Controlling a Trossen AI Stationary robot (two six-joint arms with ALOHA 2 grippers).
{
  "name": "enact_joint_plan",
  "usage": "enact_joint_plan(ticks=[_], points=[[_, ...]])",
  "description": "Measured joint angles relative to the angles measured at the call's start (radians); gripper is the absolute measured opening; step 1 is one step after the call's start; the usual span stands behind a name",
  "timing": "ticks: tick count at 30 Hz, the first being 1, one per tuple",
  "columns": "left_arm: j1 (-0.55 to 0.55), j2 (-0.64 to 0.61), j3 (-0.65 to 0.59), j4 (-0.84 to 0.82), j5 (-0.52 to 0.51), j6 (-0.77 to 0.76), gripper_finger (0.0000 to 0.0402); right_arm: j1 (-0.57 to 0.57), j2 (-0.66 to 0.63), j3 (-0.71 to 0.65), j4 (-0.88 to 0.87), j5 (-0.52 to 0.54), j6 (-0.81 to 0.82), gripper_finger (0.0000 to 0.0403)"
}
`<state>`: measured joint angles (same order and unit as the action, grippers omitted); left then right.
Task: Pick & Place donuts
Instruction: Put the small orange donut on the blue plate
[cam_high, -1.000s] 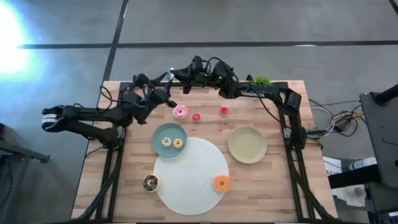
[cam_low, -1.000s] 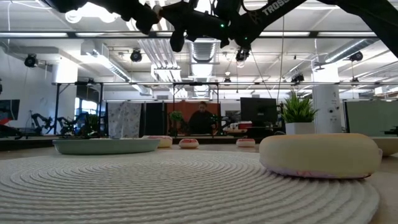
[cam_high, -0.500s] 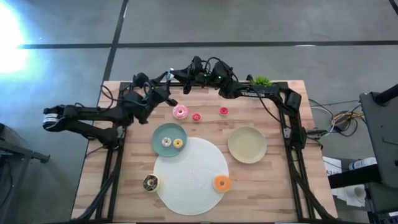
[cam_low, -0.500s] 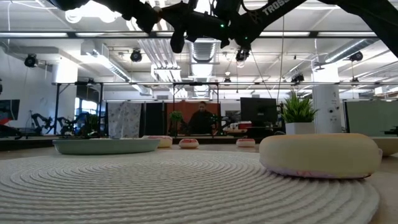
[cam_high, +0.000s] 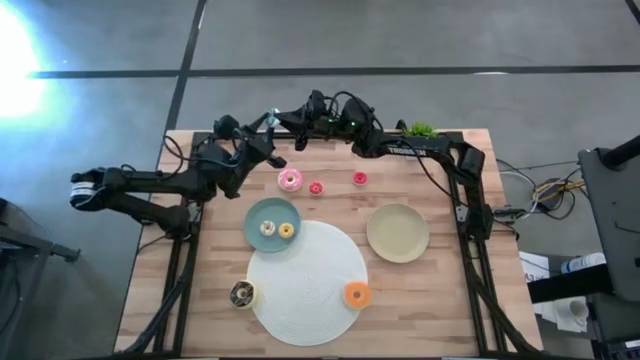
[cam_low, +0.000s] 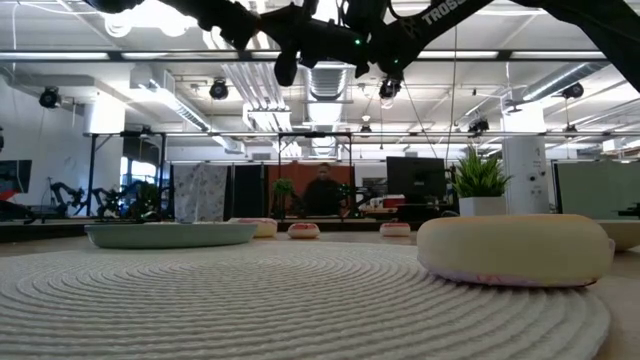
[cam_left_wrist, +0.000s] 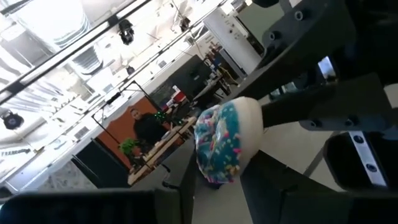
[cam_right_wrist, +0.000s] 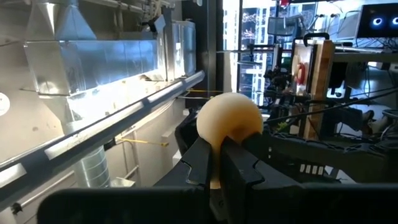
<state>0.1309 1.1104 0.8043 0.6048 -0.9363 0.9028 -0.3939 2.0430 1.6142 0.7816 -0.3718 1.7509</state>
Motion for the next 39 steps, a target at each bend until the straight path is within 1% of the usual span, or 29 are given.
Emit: enact_joint_plan(ticks=[5, 10, 13, 17, 22, 25, 28, 32, 34, 35, 37, 39], points=[[0.000, 0.012, 0.001, -0.005, 0.002, -0.012, 0.0092, 0.000, 0.000, 0.000, -0.028, -0.002, -0.007, 0.0014], [-0.002, 0.012, 0.002, -0.062, 0.003, 0.018, 0.0089, -0.003, 0.000, 0.000, -0.054, 0.001, -0.008, 0.0041], [-0.008, 0.012, 0.007, -0.084, 0.003, 0.020, 0.0068, -0.009, 0.001, -0.001, -0.054, 0.001, -0.010, 0.0062], [-0.011, 0.011, 0.007, -0.102, -0.007, 0.019, 0.0016, -0.017, 0.001, -0.001, -0.054, 0.000, -0.025, 0.0090], [-0.013, 0.011, 0.007, -0.123, -0.037, 0.020, 0.0004, -0.027, 0.001, -0.001, -0.054, -0.011, -0.064, 0.0121], [-0.016, 0.006, 0.007, -0.163, -0.063, 0.026, 0.0002, -0.038, 0.002, -0.001, -0.059, -0.045, -0.097, 0.0139], [-0.024, -0.011, 0.009, -0.229, -0.085, 0.021, 0.0002, -0.054, 0.002, -0.002, -0.060, -0.111, -0.129, 0.0156], [-0.039, -0.042, 0.009, -0.326, -0.100, -0.025, 0.0001, -0.072, 0.002, -0.002, -0.056, -0.217, -0.174, 0.0177], [-0.056, -0.067, 0.009, -0.414, -0.115, -0.050, 0.0001, -0.081, -0.001, -0.002, -0.078, -0.276, -0.225, 0.0185], [-0.068, -0.083, 0.009, -0.478, -0.120, -0.068, 0.0001, -0.086, -0.007, -0.002, -0.112, -0.299, -0.254, 0.0188], [-0.105, -0.123, 0.009, -0.652, -0.119, -0.150, 0.0001, -0.092, -0.027, -0.002, -0.221, -0.311, -0.338, 0.0191], [-0.150, -0.154, 0.013, -0.828, -0.090, -0.309, 0.0001, -0.098, -0.063, -0.002, -0.392, -0.305, -0.483, 0.0191]])
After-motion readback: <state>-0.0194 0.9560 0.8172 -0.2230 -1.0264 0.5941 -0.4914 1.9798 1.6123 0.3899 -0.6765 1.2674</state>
